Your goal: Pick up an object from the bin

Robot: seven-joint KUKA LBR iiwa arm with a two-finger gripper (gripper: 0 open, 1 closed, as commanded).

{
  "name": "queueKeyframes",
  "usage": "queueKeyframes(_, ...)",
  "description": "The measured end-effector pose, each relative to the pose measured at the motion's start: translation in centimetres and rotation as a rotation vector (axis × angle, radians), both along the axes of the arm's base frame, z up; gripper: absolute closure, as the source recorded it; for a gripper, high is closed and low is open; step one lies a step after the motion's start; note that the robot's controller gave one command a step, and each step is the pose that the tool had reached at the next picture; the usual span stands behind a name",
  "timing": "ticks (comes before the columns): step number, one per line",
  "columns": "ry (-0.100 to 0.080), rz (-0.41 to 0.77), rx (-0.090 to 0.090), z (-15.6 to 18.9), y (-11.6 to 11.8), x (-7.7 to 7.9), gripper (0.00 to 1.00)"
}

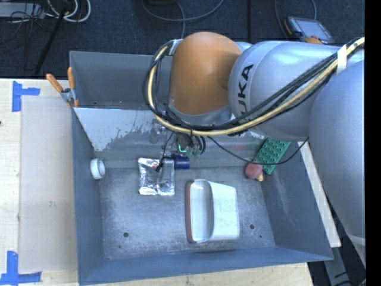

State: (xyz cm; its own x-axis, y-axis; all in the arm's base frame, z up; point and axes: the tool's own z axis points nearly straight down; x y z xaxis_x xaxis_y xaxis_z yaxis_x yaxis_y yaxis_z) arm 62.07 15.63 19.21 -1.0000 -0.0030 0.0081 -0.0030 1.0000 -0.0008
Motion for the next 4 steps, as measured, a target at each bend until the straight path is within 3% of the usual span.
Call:
queueKeyframes(1, 0.001, -0.176, -0.003, -12.7, -3.5, -2.0, 0.0)
queueKeyframes(2, -0.007, -0.183, 0.0, -9.1, -4.2, -3.5, 0.0)
queueKeyframes(3, -0.006, -0.289, 0.0, -9.3, -4.2, -3.6, 0.0)
queueKeyframes(4, -0.004, -0.381, -0.002, -12.4, -4.5, -3.5, 0.0)
